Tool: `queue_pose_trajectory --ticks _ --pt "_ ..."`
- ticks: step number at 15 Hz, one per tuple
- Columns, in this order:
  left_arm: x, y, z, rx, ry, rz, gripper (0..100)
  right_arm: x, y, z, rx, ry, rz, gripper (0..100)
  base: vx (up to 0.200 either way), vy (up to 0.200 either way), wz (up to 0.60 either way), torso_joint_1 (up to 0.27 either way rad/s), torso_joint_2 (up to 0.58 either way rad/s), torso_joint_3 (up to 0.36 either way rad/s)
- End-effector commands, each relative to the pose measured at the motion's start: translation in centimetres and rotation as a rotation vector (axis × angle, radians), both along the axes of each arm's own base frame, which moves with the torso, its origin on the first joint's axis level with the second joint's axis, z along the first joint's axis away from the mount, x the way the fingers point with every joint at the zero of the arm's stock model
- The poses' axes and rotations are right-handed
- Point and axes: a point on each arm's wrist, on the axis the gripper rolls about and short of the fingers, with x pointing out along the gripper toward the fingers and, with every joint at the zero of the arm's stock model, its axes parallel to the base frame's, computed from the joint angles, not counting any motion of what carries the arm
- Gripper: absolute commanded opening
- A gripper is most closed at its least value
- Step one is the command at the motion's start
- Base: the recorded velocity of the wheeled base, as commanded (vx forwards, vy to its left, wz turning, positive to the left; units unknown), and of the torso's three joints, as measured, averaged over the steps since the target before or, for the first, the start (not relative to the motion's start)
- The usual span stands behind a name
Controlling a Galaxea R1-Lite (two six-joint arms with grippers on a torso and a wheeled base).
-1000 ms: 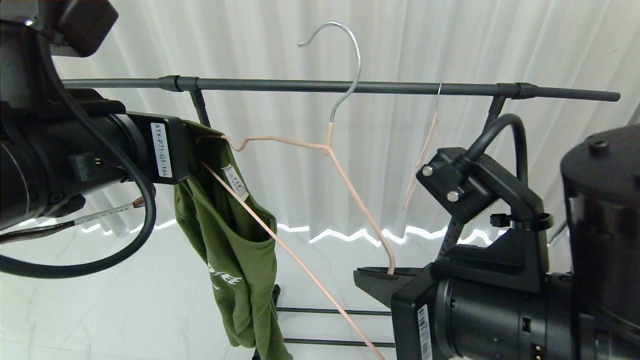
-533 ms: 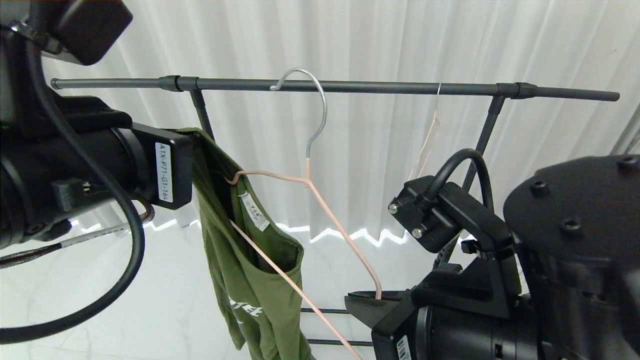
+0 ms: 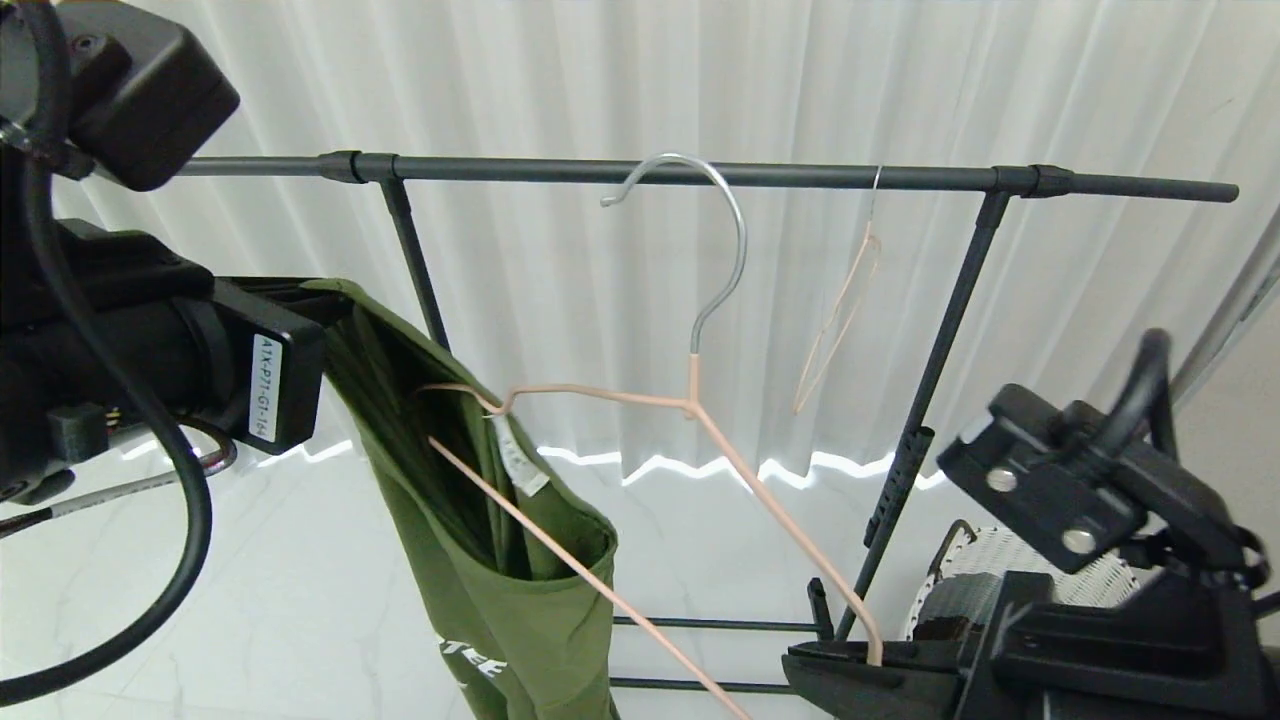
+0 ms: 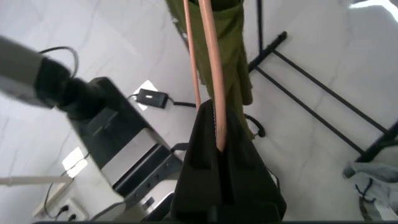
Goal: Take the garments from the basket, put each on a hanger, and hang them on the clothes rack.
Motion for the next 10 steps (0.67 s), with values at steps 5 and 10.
queue_pose_trajectory --ticks 5,10 --pt "0.0 -0.1 -0.1 0.003 0.004 -0.005 0 -0.8 -1.3 1.2 0.039 -0.036 0.098 0 0.0 0.0 0.0 0.0 0.0 0.0" --pt "-1.1 -1.2 0.0 -0.004 -0.001 -0.094 0 -0.3 0.0 0.3 0.003 -0.029 0.103 0 0.0 0.0 0.0 0.0 0.0 0.0"
